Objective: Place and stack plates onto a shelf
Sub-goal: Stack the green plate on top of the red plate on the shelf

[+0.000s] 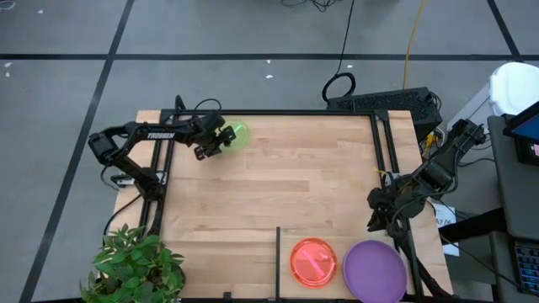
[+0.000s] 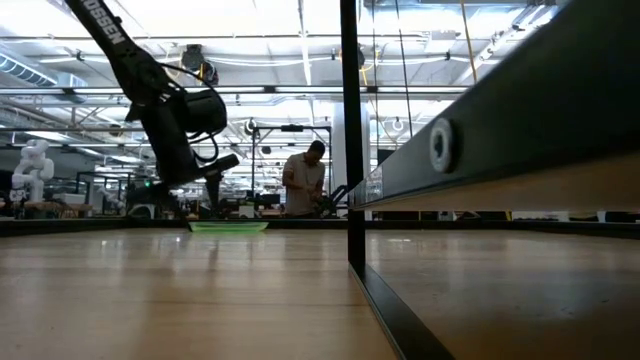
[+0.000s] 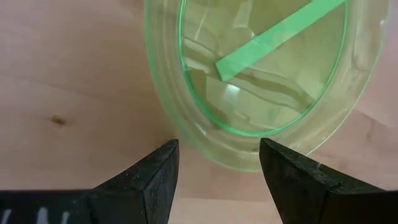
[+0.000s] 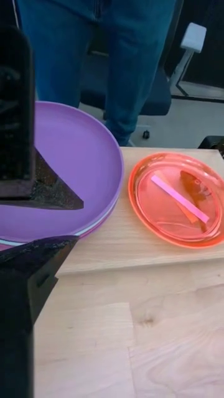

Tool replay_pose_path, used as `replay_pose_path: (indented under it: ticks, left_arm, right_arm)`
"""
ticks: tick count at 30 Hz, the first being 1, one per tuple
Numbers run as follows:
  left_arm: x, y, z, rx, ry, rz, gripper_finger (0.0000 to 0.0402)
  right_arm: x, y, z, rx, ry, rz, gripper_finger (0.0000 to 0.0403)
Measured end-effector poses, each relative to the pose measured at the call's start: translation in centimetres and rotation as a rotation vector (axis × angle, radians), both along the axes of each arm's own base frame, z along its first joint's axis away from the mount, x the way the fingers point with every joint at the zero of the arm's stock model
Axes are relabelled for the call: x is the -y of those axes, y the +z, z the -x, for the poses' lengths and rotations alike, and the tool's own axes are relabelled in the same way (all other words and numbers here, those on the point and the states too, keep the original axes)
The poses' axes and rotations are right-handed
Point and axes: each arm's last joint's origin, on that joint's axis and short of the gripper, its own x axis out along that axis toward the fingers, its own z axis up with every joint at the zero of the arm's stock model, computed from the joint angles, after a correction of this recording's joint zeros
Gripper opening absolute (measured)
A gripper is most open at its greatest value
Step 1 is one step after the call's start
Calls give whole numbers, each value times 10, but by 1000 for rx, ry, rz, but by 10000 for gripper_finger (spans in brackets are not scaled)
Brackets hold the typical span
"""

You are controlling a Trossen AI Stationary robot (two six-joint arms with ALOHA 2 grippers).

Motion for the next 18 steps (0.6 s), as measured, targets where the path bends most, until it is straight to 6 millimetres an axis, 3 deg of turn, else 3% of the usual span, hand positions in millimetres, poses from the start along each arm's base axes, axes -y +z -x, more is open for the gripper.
replay_pose_path:
  ticks: [10, 18]
  left_arm:
    - [3, -10, 5, 46, 121, -19, 223]
    - [4, -11, 3, 15, 139, -63, 137]
  right_arm:
    - [0, 0, 0, -11, -16, -10, 64]
    - [0, 0, 0, -12, -17, -12, 63]
